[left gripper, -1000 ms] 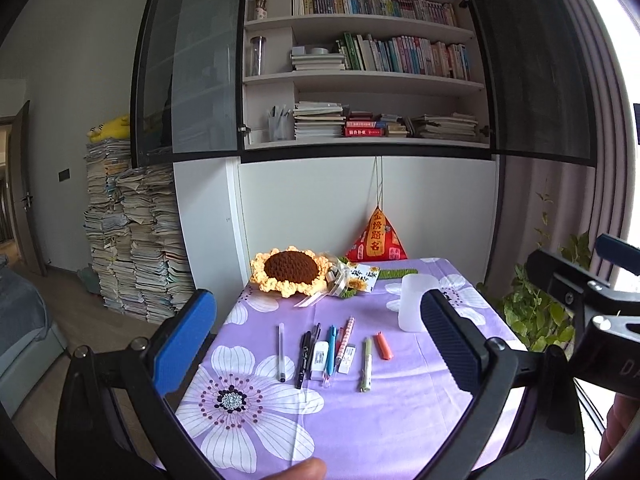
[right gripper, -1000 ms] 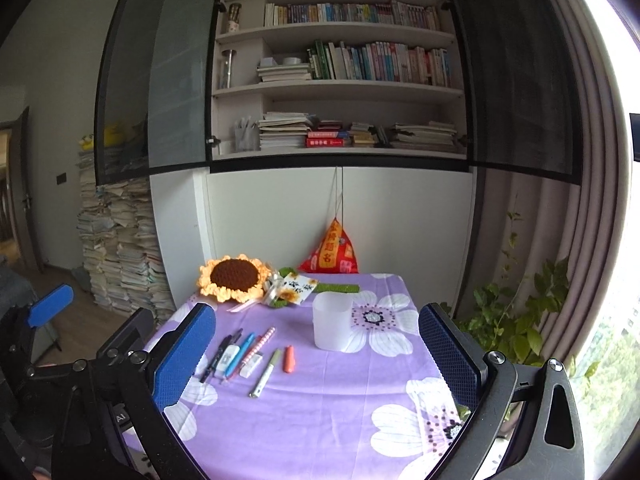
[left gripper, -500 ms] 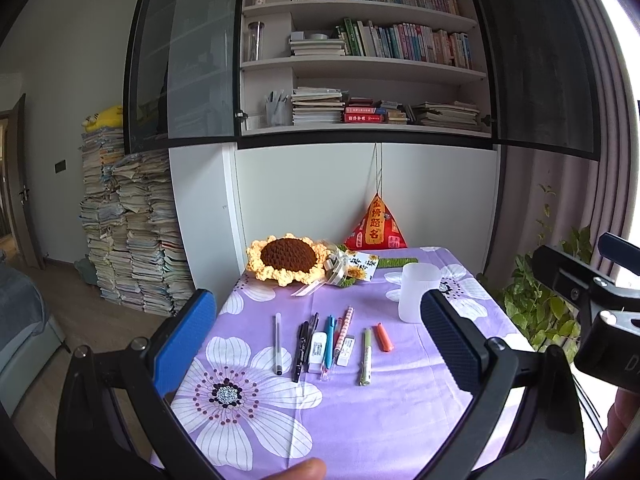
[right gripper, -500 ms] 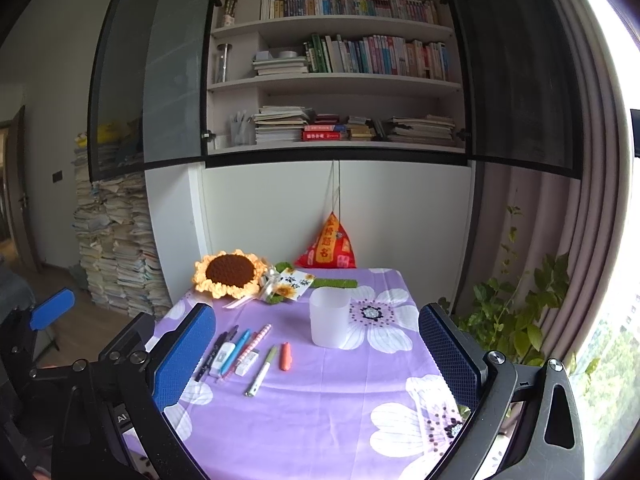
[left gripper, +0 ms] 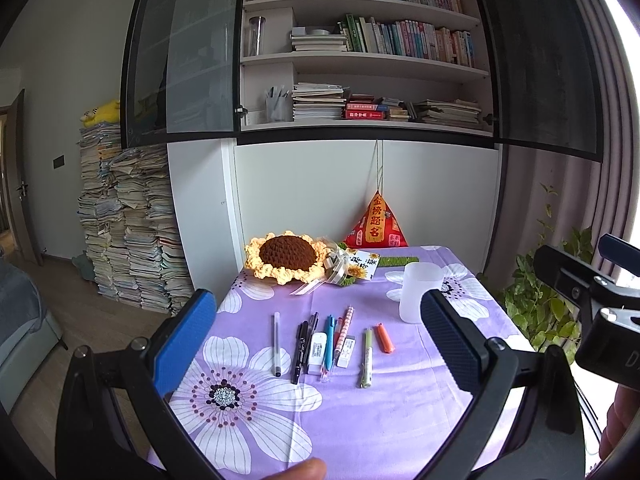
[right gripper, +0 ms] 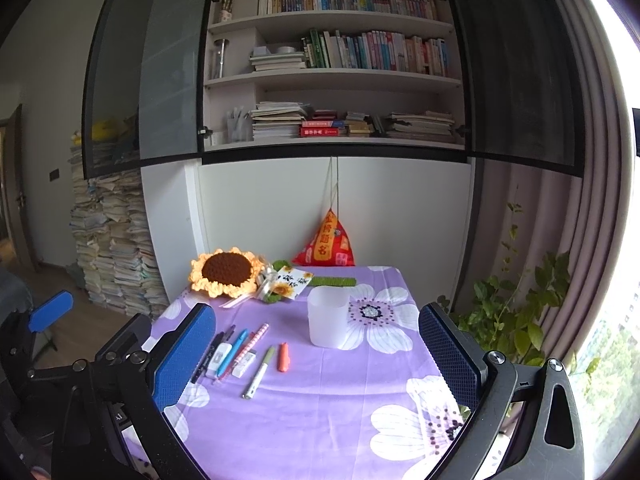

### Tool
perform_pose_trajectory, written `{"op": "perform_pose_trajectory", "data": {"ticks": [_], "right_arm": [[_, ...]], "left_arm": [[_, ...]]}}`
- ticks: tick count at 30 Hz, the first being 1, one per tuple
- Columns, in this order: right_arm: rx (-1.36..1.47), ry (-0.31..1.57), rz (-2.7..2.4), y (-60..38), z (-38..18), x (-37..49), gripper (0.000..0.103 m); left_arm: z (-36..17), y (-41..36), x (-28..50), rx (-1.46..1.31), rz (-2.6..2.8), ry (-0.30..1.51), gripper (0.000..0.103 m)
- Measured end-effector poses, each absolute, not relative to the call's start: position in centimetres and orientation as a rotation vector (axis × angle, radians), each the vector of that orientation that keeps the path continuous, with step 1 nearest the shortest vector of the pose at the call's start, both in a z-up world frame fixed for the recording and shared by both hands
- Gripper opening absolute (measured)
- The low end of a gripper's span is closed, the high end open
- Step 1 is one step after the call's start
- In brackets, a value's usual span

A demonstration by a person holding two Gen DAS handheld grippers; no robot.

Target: Organize stationery

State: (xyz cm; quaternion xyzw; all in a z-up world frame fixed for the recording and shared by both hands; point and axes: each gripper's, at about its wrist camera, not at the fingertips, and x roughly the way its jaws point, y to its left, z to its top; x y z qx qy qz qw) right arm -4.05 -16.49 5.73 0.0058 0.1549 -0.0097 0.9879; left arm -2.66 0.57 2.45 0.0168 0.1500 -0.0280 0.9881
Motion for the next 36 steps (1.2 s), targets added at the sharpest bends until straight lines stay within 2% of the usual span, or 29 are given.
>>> {"op": "perform_pose_trajectory", "data": {"ticks": [15, 36], "right_arm": [[0.005, 0.258, -0.027, -16.3, 6.5, -4.8, 0.101], [0.003, 0.263, -0.038, -16.1, 6.4, -5.1, 0.101]], "left_arm": [[3.7, 0.9, -3.8, 0.031, -0.043, 0.238, 0.102], [3.1, 1.2, -3.2, 0.029, -0.049, 0.269, 0.102]]}}
